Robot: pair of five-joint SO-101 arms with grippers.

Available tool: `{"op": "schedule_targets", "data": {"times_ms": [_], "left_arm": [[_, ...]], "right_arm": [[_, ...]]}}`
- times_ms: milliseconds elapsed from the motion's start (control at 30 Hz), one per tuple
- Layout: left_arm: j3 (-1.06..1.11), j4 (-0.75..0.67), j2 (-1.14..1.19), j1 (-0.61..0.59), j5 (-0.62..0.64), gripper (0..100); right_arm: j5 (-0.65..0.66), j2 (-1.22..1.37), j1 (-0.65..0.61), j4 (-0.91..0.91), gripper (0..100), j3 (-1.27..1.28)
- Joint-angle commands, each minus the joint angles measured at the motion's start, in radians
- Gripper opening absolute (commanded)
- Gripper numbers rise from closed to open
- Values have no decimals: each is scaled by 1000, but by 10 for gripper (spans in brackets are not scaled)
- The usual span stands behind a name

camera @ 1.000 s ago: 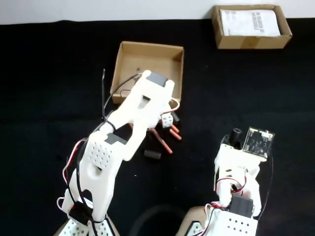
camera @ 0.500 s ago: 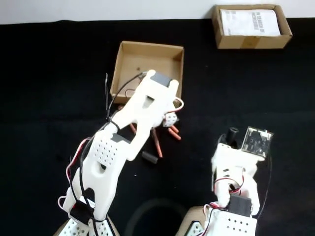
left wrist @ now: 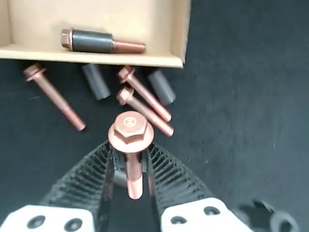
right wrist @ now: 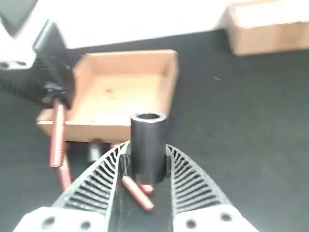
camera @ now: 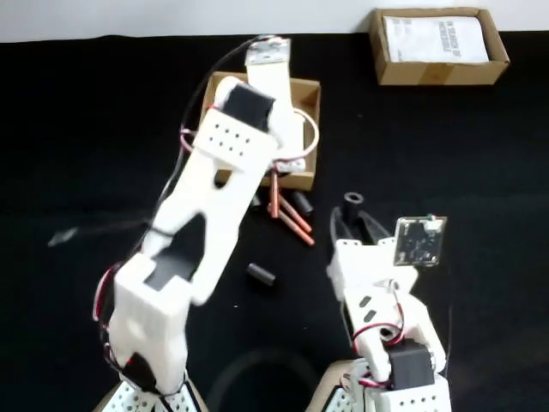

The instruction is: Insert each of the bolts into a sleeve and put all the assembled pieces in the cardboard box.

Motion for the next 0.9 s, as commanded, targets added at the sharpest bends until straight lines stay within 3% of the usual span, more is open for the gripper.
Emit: {"op": "schedule_targets", "data": {"times_ms": [0, 133, 400, 700, 867], "left_arm": [[205, 5, -334, 96, -38, 8], [426, -25, -573, 159, -35, 8], [728, -361, -840, 90, -38, 8], [1047, -855, -947, 91, -40, 8], [1110, -947, -951, 122, -41, 8]], "right_arm": [[-6, -7, -94, 53, 7, -99], [-6, -7, -170, 143, 7, -134], [-6, -7, -177, 156, 7, -125], [-6, -5, -179, 151, 7, -77], [-9, -5, -179, 151, 7, -77]]}}
